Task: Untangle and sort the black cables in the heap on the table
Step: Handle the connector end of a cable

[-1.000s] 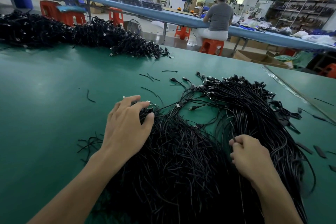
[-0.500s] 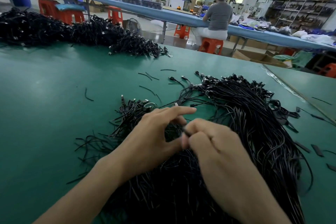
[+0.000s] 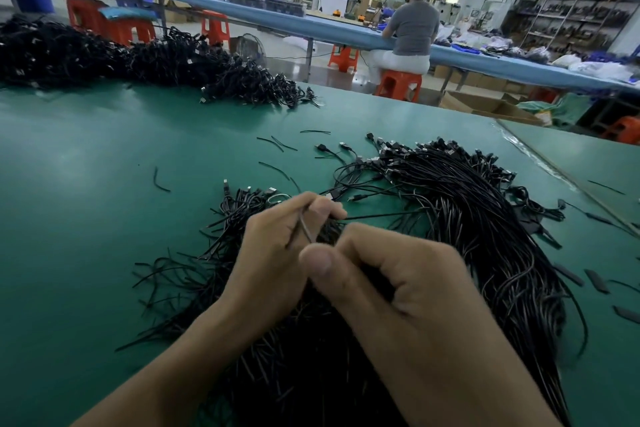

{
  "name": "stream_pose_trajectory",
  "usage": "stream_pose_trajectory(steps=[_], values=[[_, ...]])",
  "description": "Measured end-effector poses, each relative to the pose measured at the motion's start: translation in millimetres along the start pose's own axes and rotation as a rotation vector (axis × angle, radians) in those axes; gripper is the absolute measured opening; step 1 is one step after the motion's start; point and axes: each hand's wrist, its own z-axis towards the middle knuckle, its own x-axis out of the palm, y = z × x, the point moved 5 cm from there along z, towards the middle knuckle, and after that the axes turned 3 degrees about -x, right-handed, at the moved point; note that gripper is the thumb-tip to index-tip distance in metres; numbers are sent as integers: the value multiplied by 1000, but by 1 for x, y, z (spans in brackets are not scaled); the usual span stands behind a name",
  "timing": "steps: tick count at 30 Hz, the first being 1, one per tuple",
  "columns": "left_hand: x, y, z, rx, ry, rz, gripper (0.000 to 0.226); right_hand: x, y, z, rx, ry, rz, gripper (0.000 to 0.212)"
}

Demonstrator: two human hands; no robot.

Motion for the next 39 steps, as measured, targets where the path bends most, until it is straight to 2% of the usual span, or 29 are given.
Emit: stream_pose_trajectory(steps=[3, 8, 10, 13, 16, 17, 19, 21, 23, 25, 27, 28, 30, 32, 35, 39], values=[[-11, 3, 4, -117, -158, -73, 36, -14, -7, -2, 84, -88, -13, 46], [-44, -28, 14, 177, -352, -72, 28, -10, -8, -1, 187, -44, -23, 40], [-54, -27, 15, 190, -444, 4, 23, -14, -12, -1, 209, -97, -50, 43], [-59, -12, 17, 78, -497, 119, 22, -38, -28, -7, 300, -291, -162, 45], [-57, 9, 16, -187, -450, -30, 47, -60, -63, -16, 471, -367, -421, 43], [-56, 18, 15, -287, -418, -103, 53, -64, -79, -20, 554, -344, -481, 43], [-54, 27, 16, -402, -368, -196, 52, -63, -108, -25, 731, -225, -543, 41], [-49, 25, 18, -381, -305, -180, 55, -50, -128, -29, 838, -11, -610, 34], [-40, 18, 17, -273, -202, -93, 54, -33, -131, -28, 795, 189, -666, 24], [-24, 12, 12, -110, -9, 117, 35, -20, -121, -21, 653, 239, -587, 28], [-10, 9, 4, 16, 190, 430, 25, -14, -102, -11, 504, 133, -391, 36], [-6, 10, 1, 45, 243, 511, 23, -13, -90, -6, 437, 47, -272, 36], [-2, 9, -1, 69, 300, 582, 15, -8, -68, 0, 309, -46, -43, 33], [2, 5, -3, 95, 367, 655, 12, 2, -52, 1, 275, -19, 107, 38], [3, 3, -5, 111, 396, 649, 31, 9, -53, -2, 332, -35, 53, 30], [-2, 4, 1, 54, 240, 506, 18, -7, -56, 1, 259, -194, -101, 22]])
